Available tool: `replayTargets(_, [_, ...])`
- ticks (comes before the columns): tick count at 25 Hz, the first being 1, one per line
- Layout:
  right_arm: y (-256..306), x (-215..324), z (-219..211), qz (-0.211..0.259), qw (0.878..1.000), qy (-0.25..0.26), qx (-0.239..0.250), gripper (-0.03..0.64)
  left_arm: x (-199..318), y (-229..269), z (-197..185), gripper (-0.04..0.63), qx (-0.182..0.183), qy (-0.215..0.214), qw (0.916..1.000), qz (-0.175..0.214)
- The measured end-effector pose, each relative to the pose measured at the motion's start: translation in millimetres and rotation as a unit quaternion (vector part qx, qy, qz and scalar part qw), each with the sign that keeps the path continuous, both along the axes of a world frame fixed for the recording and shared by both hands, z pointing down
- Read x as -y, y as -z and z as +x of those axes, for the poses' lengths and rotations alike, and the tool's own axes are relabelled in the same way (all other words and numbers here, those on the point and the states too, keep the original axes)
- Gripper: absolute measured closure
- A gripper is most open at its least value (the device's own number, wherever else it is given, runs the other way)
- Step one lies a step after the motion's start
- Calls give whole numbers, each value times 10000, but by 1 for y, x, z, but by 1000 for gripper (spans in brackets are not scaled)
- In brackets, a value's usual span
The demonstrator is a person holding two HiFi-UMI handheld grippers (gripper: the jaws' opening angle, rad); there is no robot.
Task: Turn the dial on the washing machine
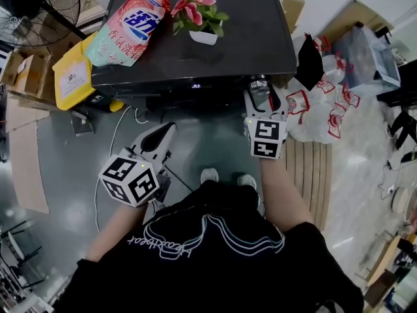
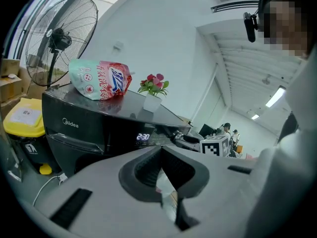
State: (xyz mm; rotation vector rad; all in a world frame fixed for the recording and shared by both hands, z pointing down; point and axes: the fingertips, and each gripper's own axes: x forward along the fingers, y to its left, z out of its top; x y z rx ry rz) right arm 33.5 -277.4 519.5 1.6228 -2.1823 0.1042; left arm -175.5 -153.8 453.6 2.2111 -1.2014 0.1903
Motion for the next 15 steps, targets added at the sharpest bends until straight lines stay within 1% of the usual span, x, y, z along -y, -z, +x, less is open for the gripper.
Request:
replayTargets(2, [-1,0,3,-96,9993,-64,365,339,0,1,1,592,-2,-3,10000,3])
replayTargets(4, [-3,0,4,-164,9986,-83,487,337,0,1,1,592,-7,-7,10000,8])
replayTargets(7, [-6,0,5,-233,9982,-97,551,334,0,2,2,592,-6,-14,10000,14])
replayTargets(10, [-8,1,4,-249,9984,-83,505,334,1,1,1,592,-2,-9,10000,10])
replayTargets(15, [-4,-2,4,-301,9984,63,477,334,1,4,-1,592,-17,-34,10000,38])
